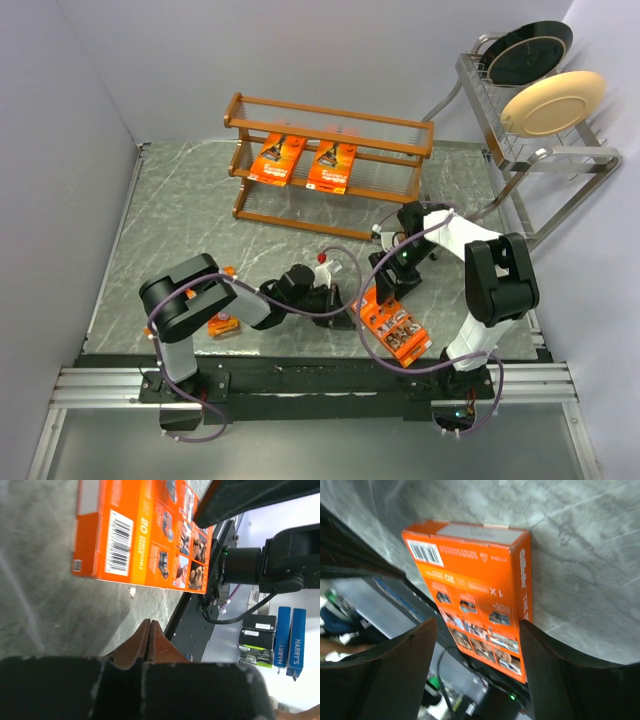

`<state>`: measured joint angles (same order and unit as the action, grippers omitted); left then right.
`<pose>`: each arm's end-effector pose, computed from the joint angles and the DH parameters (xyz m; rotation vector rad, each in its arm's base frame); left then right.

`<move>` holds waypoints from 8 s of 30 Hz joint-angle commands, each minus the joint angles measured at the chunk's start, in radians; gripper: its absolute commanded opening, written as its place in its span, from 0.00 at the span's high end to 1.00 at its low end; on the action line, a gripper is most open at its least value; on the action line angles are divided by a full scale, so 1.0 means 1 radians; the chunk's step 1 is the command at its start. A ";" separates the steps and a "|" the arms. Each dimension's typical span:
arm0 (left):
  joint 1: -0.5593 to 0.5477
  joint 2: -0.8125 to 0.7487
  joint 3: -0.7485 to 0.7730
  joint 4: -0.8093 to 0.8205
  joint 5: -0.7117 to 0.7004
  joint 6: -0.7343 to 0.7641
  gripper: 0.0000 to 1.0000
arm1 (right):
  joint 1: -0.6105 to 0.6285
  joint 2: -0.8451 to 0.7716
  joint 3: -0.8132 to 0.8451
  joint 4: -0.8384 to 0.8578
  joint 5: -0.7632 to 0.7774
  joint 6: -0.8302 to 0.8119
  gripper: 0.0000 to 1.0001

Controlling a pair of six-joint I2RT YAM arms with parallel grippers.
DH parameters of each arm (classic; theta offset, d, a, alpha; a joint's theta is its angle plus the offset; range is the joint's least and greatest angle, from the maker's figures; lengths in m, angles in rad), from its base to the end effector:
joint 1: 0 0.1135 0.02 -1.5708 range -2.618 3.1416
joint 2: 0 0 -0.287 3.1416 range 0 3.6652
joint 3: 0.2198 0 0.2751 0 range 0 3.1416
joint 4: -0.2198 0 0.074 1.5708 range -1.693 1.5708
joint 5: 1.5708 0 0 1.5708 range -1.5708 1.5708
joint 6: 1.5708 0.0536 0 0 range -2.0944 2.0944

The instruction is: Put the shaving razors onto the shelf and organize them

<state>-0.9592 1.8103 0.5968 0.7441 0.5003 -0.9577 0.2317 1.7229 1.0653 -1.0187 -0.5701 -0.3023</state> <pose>0.1777 -0.2981 0.1070 0.3806 2.4140 -1.5677 0.2854 0.0971 0.1621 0.7306 -2.8431 -0.8650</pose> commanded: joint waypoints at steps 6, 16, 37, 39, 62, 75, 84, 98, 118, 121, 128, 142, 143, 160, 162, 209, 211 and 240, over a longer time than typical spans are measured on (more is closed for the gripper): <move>-0.075 0.023 0.118 -0.095 -0.040 0.050 0.73 | 0.095 -0.026 -0.010 0.065 0.154 0.138 0.19; 0.061 0.198 0.175 -0.097 -0.006 -0.042 0.81 | 0.069 0.018 0.035 0.006 0.009 0.103 0.29; 0.283 0.106 0.211 -0.298 -0.002 -0.024 0.65 | 0.307 -0.120 0.122 -0.072 -0.614 0.163 0.32; 0.306 0.103 0.225 -0.348 0.003 -0.033 0.61 | 0.319 -0.135 0.110 -0.087 -0.610 0.135 0.32; 0.304 -0.410 0.238 -0.859 0.103 0.201 0.01 | -0.006 -0.319 0.072 0.008 -0.192 0.096 0.29; 0.211 -0.574 -0.020 -0.644 0.077 0.042 0.05 | 0.011 -0.181 -0.073 0.141 -0.237 0.293 0.53; 0.163 -0.680 -0.143 -0.474 0.052 -0.055 0.07 | 0.150 -0.154 -0.137 0.278 -0.355 0.518 0.54; 0.145 -0.676 -0.220 -0.659 -0.181 -0.132 0.01 | 0.164 0.024 -0.031 0.309 -0.324 0.548 0.52; 0.059 -0.721 -0.345 -0.488 -0.078 -0.171 0.21 | 0.293 0.142 -0.321 0.733 -0.527 1.046 0.35; 0.060 -0.709 -0.348 -0.477 -0.069 -0.188 0.31 | 0.320 0.155 -0.338 0.793 -0.545 1.121 0.37; 0.074 -0.741 -0.351 -0.700 -0.161 -0.242 0.89 | 0.320 0.118 -0.419 0.940 -0.527 1.253 0.41; 0.296 -0.649 -0.284 -0.668 -0.255 -0.175 0.53 | 0.426 0.170 -0.364 0.913 -0.533 1.221 0.42; 0.309 -0.632 -0.275 -0.639 -0.249 -0.159 0.54 | 0.431 0.187 -0.341 0.905 -0.531 1.209 0.42; 0.340 -0.796 -0.290 -0.861 -0.172 -0.099 0.50 | 0.380 0.242 -0.248 0.804 -0.462 1.089 0.43; 0.335 -0.789 -0.311 -0.826 -0.155 -0.113 0.54 | 0.377 0.251 -0.234 0.798 -0.462 1.083 0.44; 0.606 -0.496 -0.272 -0.263 0.213 -0.231 0.99 | 0.293 0.118 -0.507 1.704 -0.252 1.698 0.27; 0.606 -0.483 -0.273 -0.249 0.195 -0.246 0.99 | 0.304 0.144 -0.490 1.715 -0.263 1.720 0.29; 0.609 -0.594 -0.135 -0.740 0.100 0.106 0.35 | 0.239 -0.077 -0.527 1.663 -0.243 1.582 0.84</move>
<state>-0.3771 1.2747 0.3950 0.1989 0.6117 -1.0431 0.5236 1.7744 0.5468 0.7116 -0.7963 1.3853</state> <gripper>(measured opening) 0.580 0.381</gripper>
